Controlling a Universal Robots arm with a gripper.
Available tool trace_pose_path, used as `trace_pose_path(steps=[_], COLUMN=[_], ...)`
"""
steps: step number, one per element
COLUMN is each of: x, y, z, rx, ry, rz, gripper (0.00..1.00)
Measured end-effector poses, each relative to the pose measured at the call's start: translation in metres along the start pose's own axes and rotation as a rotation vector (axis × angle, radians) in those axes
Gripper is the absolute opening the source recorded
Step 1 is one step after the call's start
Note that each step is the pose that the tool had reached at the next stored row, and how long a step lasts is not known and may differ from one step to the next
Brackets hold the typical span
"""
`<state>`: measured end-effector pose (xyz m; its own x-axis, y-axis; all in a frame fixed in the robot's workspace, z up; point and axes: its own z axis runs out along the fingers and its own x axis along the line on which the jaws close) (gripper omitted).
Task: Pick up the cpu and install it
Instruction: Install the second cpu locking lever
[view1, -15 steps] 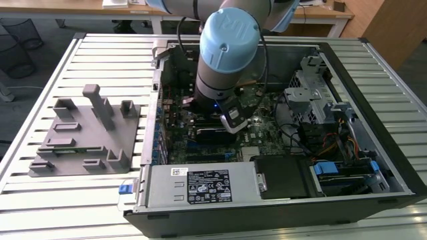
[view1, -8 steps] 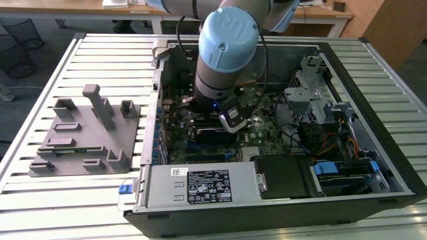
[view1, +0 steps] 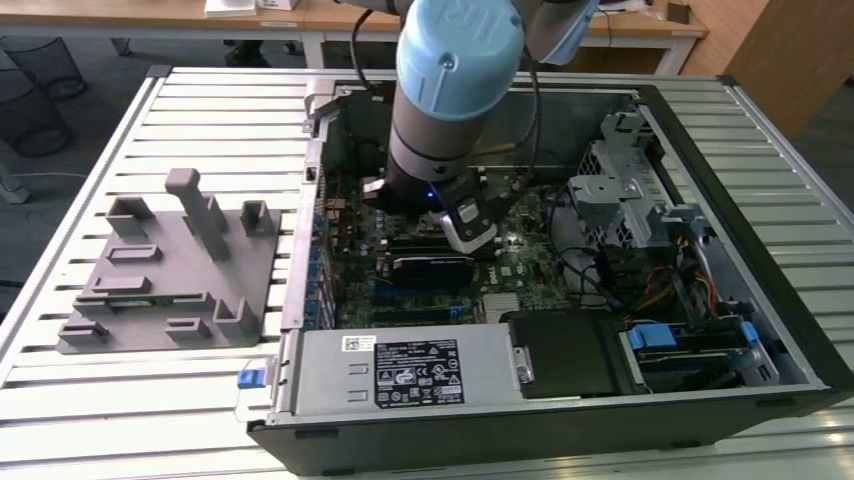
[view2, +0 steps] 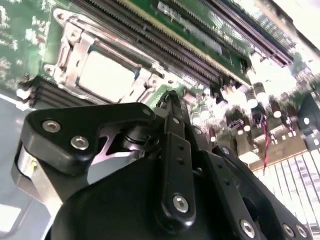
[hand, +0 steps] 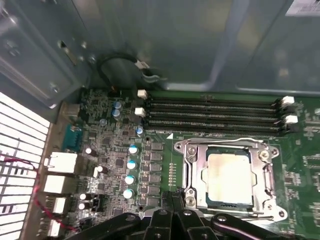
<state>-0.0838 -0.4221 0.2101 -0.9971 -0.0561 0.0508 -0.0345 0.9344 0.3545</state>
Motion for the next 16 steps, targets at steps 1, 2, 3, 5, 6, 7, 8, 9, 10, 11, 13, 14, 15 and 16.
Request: trace_pose_path(steps=[1,2,3,5,6,7,8,9,10,11,13,14,15,16], x=[0.0002,0.0004,0.0005,0.0008,0.001,0.001,0.0011,0.0011,0.0012,0.0012,0.0013,0.0013,0.0013,0.0012], y=[0.0012,0.0023,0.0034,0.0049,0.0055,0.0058,0.0061,0.0066,0.007,0.0074,0.008,0.008,0.008,0.008], z=[-0.0029,-0.0059,-0.0087,-0.0127,-0.0141,-0.0151,-0.0158,-0.017,-0.0181,-0.0191,-0.0205,-0.0205,-0.0205,-0.0205], rx=[-0.0001,0.0,0.0001,-0.0003,-0.0006,-0.001,-0.0011,-0.0011,-0.0011,-0.0011,-0.0011,-0.0013,-0.0013,-0.0014], ry=[-0.0001,0.0,0.0,0.0,0.0,0.0,-0.0001,-0.0001,-0.0001,-0.0001,-0.0001,-0.0001,-0.0001,-0.0002], rz=[0.0,0.0,0.0,0.0,0.0,0.0,0.0,0.0,0.0,0.0,0.0,0.0,0.0,0.0], gripper=[0.11,0.11,0.11,0.11,0.11,0.11,0.11,0.11,0.11,0.11,0.11,0.11,0.11,0.11])
